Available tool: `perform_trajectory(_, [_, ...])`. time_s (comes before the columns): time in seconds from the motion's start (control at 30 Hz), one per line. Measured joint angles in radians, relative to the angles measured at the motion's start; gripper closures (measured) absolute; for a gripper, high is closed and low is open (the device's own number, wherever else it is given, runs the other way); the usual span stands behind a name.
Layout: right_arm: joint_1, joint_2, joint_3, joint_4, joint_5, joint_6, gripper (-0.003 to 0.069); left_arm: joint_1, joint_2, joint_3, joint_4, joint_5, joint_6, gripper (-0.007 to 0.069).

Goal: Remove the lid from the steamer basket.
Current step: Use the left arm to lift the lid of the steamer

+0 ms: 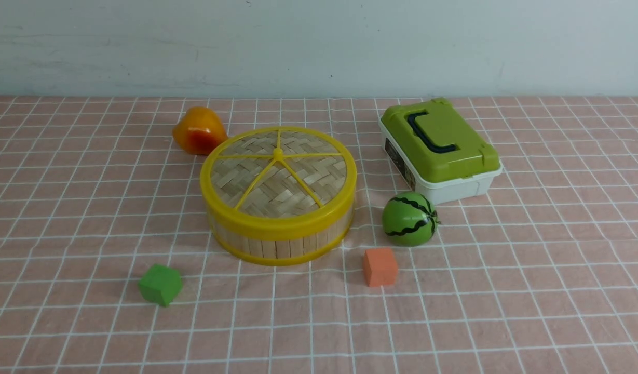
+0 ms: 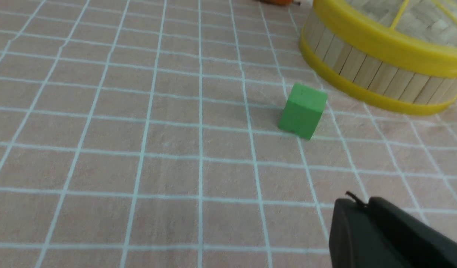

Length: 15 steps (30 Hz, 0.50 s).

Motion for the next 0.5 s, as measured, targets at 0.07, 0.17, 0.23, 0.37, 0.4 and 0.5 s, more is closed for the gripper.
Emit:
perform_trajectory(0.07, [0.0, 0.0, 0.0, 0.0, 0.0, 0.0, 0.0418, 0.0, 0.0, 0.0, -0.007, -0.174, 0.0, 0.0577])
perform_trajectory(0.17, [0.0, 0.0, 0.0, 0.0, 0.0, 0.0, 0.0418, 0.0, 0.0, 0.0, -0.009, -0.427, 0.0, 0.057])
perform_trajectory(0.23, [0.0, 0.0, 0.0, 0.0, 0.0, 0.0, 0.0418, 0.0, 0.0, 0.0, -0.011, -0.544, 0.0, 0.0567])
perform_trajectory(0.37, [0.0, 0.0, 0.0, 0.0, 0.0, 0.0, 0.0418, 0.0, 0.0, 0.0, -0.022, -0.856, -0.057, 0.0566])
perform_trajectory(0.4, [0.0, 0.0, 0.0, 0.0, 0.0, 0.0, 0.0418, 0.0, 0.0, 0.0, -0.027, -0.882, -0.08, 0.0565])
perform_trajectory(0.5, [0.0, 0.0, 0.0, 0.0, 0.0, 0.0, 0.0418, 0.0, -0.001, -0.001, -0.037, -0.92, -0.179, 0.0565])
